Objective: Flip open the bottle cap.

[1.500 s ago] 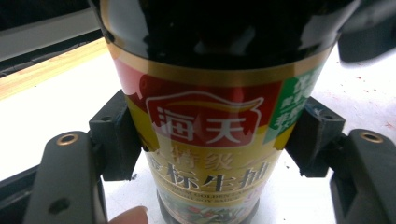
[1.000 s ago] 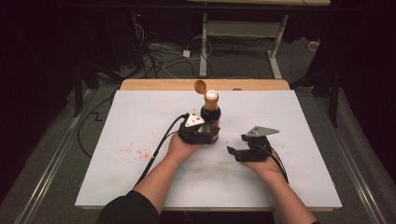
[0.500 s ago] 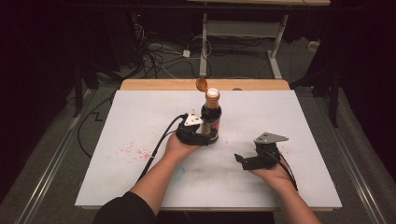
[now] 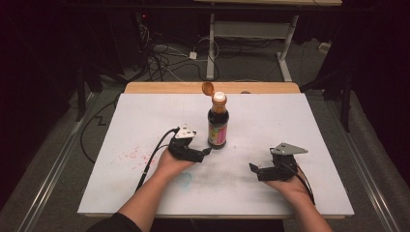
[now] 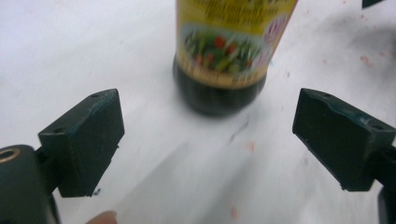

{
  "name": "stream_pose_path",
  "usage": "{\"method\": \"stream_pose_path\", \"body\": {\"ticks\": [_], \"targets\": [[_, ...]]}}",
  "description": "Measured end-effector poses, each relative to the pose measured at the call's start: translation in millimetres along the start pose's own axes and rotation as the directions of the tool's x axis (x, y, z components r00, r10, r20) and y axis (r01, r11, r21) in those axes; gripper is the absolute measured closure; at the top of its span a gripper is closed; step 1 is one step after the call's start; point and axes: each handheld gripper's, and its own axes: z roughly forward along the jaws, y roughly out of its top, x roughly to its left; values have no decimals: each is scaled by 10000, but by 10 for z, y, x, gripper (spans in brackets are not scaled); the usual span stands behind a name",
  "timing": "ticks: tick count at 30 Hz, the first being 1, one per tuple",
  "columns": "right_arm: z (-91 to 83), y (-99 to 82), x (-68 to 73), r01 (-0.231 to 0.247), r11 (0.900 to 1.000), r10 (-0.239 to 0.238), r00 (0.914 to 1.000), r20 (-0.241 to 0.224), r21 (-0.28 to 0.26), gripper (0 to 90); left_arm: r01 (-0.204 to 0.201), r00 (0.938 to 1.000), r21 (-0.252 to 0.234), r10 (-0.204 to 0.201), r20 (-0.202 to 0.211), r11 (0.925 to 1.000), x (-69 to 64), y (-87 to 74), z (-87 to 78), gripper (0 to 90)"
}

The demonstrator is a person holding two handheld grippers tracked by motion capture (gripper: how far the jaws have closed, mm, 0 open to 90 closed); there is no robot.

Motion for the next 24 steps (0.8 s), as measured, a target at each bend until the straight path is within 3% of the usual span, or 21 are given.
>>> {"method": "stream_pose_path", "body": {"ticks": [2, 8, 19, 24], "targets": [[-26, -26, -18, -97, 9999, 97, 9999, 49, -61, 5, 110, 9999, 133, -109, -53, 9999, 8, -71, -70, 64], [-81, -89, -33, -227, 9996, 229, 9997, 124, -162, 5, -64, 9984, 472, 90, -551, 9989, -20, -244, -313, 0], [-135, -156, 8, -225, 9985, 228, 9997, 64, -508, 5, 384, 9910, 348, -336, -1297, 9987, 8, -647, -893, 0], [-156, -168, 31, -201, 9970, 206, 9998, 68, -743, 5, 423, 9866, 3, -417, -1579, 9991, -7, -813, -1150, 0]]}}
